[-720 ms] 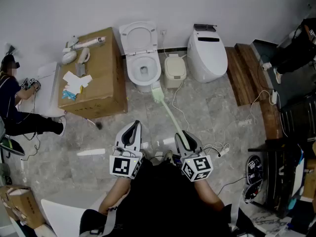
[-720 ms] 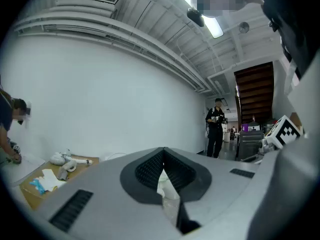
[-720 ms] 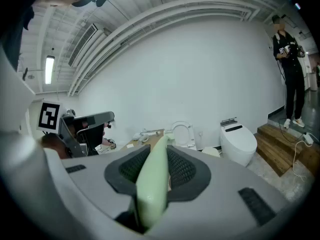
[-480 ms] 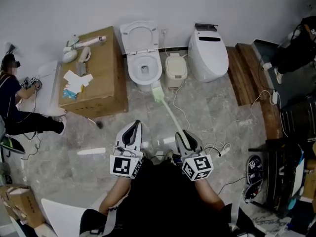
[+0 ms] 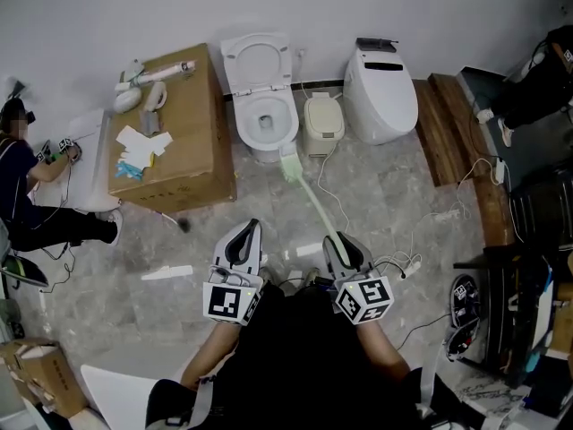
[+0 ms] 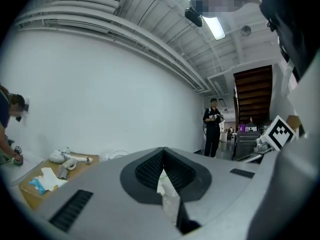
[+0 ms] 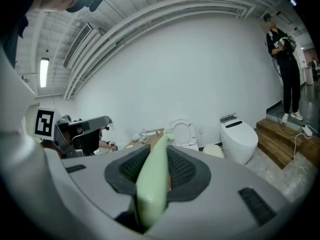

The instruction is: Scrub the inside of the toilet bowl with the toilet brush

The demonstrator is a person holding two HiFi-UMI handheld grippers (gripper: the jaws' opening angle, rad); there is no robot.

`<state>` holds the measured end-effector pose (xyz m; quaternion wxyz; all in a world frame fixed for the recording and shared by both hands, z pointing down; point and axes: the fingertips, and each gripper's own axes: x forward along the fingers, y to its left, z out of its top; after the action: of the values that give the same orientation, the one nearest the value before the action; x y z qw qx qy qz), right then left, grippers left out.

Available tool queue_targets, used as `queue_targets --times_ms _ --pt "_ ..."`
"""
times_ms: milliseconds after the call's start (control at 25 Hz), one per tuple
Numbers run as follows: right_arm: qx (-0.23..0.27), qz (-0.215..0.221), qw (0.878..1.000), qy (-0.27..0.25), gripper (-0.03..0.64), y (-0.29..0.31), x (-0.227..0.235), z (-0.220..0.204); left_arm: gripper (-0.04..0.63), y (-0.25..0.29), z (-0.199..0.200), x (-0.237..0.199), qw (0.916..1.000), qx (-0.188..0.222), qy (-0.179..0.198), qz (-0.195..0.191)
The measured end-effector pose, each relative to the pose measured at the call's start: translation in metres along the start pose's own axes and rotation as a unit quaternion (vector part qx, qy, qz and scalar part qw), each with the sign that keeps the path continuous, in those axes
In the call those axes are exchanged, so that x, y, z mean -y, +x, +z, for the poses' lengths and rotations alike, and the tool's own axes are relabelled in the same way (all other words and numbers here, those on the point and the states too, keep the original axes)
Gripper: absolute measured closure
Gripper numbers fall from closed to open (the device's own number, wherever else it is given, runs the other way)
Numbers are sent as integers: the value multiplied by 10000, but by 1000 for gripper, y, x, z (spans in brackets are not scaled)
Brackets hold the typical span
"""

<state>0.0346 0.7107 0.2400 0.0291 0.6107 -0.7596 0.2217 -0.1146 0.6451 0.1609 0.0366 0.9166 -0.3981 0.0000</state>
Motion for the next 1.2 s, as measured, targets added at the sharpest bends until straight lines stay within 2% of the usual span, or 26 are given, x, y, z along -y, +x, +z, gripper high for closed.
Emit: queue_targets --times_ms 360,560,840,1200 --pt "26 -143 9999 12 503 40 -30 -4 588 -8 -15 -44 9998 -47 -91 -170" --pt "-90 -205 9997 82 503 68 -25 0 588 8 -22 -65 9996 -133 -214 -149" --pt "-232 -85 9996 109 503 150 11 18 588 76 -35 -108 9994 -242 -242 -37" --pt "-593 167 9980 115 503 280 92 78 586 212 -18 -165 9989 -298 -298 198"
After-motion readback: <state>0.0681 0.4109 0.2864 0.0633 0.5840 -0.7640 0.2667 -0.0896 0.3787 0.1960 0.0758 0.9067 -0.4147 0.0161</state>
